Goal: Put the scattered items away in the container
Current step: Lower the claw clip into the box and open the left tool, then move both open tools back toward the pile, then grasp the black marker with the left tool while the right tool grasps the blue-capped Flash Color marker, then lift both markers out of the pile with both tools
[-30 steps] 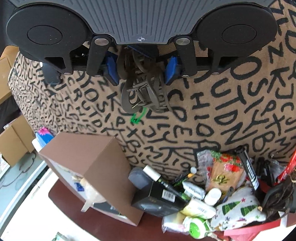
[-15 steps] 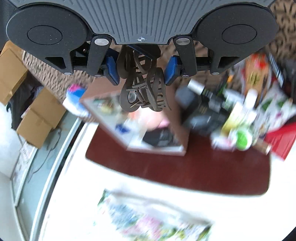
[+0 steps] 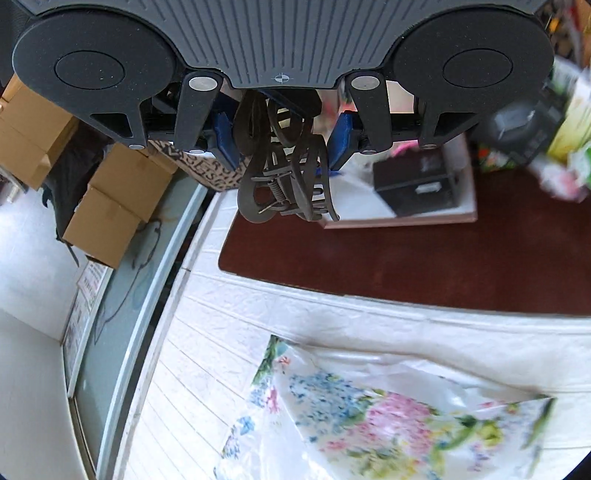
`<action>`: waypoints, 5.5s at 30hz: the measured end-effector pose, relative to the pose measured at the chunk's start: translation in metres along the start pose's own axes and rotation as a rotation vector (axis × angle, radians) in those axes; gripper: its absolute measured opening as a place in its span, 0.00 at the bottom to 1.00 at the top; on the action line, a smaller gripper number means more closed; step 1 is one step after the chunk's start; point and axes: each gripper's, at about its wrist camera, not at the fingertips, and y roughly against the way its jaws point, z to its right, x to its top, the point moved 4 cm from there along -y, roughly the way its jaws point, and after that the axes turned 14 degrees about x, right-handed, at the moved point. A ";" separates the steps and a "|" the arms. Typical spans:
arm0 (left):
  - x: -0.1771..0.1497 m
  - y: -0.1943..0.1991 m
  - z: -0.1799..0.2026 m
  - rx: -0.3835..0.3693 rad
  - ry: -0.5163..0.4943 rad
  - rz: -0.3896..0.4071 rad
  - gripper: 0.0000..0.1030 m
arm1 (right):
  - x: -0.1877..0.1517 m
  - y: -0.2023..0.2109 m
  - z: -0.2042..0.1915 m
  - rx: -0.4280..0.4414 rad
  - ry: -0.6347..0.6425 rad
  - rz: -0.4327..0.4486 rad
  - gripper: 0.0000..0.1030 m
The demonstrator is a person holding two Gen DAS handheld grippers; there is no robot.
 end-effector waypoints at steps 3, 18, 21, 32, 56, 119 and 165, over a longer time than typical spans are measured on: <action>0.009 -0.032 0.005 0.006 -0.009 0.009 0.53 | 0.001 -0.021 0.024 0.005 0.028 -0.001 0.40; 0.021 -0.170 -0.005 0.100 0.049 -0.152 0.54 | -0.006 -0.125 0.128 0.079 -0.090 -0.137 0.40; 0.021 -0.185 -0.013 0.122 0.061 -0.164 0.53 | -0.007 -0.141 0.134 0.097 -0.086 -0.170 0.40; 0.023 -0.187 -0.023 0.141 0.099 -0.180 1.00 | -0.012 -0.149 0.145 -0.032 -0.032 -0.180 0.87; -0.003 -0.063 0.003 0.129 -0.005 -0.115 1.00 | 0.002 -0.051 0.076 -0.062 0.031 -0.159 1.00; -0.194 0.090 -0.303 0.525 0.423 -0.226 0.31 | -0.142 -0.159 -0.174 0.067 -0.057 -0.340 0.81; -0.264 0.197 -0.213 0.400 0.199 -0.364 0.13 | -0.190 -0.013 -0.202 0.113 -0.011 -0.511 0.17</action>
